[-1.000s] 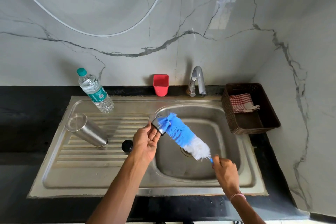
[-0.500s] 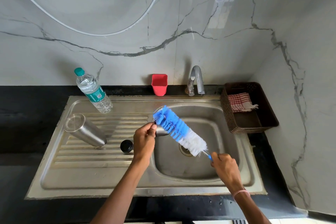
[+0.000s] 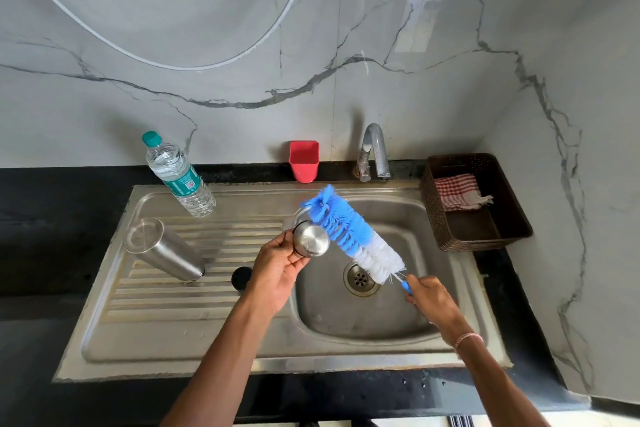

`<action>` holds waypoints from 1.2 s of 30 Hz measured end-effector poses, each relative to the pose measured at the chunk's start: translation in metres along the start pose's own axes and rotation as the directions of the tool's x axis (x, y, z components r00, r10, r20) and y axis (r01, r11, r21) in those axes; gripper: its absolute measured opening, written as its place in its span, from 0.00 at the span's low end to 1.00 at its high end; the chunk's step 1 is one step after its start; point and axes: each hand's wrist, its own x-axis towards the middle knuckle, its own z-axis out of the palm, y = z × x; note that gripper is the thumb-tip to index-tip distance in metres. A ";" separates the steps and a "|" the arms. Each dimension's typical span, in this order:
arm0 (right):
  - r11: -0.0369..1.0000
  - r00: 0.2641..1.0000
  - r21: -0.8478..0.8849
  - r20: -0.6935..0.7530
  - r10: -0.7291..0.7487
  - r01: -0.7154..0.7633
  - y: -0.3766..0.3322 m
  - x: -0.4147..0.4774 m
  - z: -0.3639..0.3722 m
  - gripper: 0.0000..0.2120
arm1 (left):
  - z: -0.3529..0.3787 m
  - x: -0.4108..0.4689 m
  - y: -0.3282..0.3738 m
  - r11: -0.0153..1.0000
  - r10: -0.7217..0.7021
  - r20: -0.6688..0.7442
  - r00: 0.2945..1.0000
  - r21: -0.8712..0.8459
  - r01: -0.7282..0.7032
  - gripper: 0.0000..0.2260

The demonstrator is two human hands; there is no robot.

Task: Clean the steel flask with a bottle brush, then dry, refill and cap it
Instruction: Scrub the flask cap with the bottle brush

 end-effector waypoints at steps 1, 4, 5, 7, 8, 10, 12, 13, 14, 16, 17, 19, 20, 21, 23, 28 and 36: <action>1.000 1.000 0.012 0.011 -0.024 0.024 -0.007 0.001 0.005 0.21 | 0.003 -0.001 -0.002 0.999 -0.032 -0.006 0.999 -0.042 0.031 0.15; 0.997 0.998 0.032 -0.001 -0.065 0.065 -0.029 0.003 0.022 0.19 | 0.017 -0.007 -0.009 0.978 -0.090 -0.025 0.996 -0.192 0.084 0.14; 0.997 0.999 0.065 -0.017 -0.051 0.052 -0.032 0.002 0.028 0.20 | 0.020 -0.008 -0.009 0.965 -0.095 -0.038 0.995 -0.247 0.083 0.14; 0.987 0.998 0.161 -0.051 0.031 -0.023 -0.026 -0.006 0.038 0.22 | 0.021 -0.005 -0.004 0.933 -0.100 -0.078 0.992 -0.355 0.066 0.13; 0.978 0.997 0.202 -0.048 0.065 -0.054 -0.019 -0.012 0.043 0.22 | 0.020 -0.004 -0.002 0.915 -0.100 -0.100 0.990 -0.399 0.052 0.12; 0.963 0.996 0.258 -0.014 0.090 -0.083 -0.007 -0.025 0.053 0.21 | 0.020 -0.004 0.002 0.896 -0.108 -0.136 0.985 -0.442 0.037 0.11; 0.955 0.994 0.286 -0.043 0.100 -0.083 -0.007 -0.029 0.061 0.21 | 0.023 -0.006 -0.003 0.900 -0.128 -0.153 0.980 -0.433 0.050 0.10; 0.954 0.992 0.292 -0.083 0.099 -0.070 -0.013 -0.026 0.063 0.21 | 0.027 -0.009 -0.008 0.903 -0.141 -0.150 0.979 -0.425 0.065 0.10; 0.955 0.988 0.291 -0.119 0.097 -0.059 -0.021 -0.022 0.063 0.21 | 0.032 -0.011 -0.012 0.903 -0.152 -0.145 0.978 -0.421 0.078 0.10; 0.962 0.980 0.270 -0.176 0.087 -0.037 -0.030 -0.014 0.060 0.21 | 0.038 -0.015 -0.015 0.903 -0.158 -0.144 0.977 -0.422 0.084 0.09; 0.965 0.978 0.260 -0.191 0.089 -0.037 -0.029 -0.011 0.057 0.21 | 0.039 -0.015 -0.013 0.903 -0.157 -0.150 0.976 -0.423 0.080 0.09; 0.975 0.976 0.219 -0.198 0.089 -0.044 -0.016 -0.009 0.048 0.22 | 0.037 -0.014 -0.008 0.908 -0.148 -0.172 0.974 -0.415 0.065 0.09; 0.981 0.977 0.186 -0.194 0.088 -0.052 -0.009 -0.009 0.043 0.22 | 0.035 -0.013 -0.005 0.912 -0.144 -0.182 0.973 -0.406 0.059 0.10; 0.986 0.978 0.160 -0.189 0.087 -0.057 -0.003 -0.010 0.037 0.23 | 0.033 -0.012 -0.003 0.917 -0.140 -0.190 0.972 -0.395 0.055 0.10; 0.990 0.976 0.134 -0.206 0.072 -0.044 0.000 -0.009 0.033 0.24 | 0.033 -0.012 -0.004 0.933 -0.138 -0.198 0.970 -0.355 0.060 0.10; 0.996 0.958 0.058 -0.284 -0.051 0.070 -0.021 -0.001 0.038 0.18 | 0.046 -0.016 -0.019 0.959 -0.161 -0.183 0.970 -0.260 0.110 0.10; 0.997 0.948 0.026 -0.310 0.074 -0.069 0.008 -0.007 0.018 0.21 | 0.032 -0.015 -0.010 0.983 -0.084 -0.239 0.967 -0.180 0.041 0.06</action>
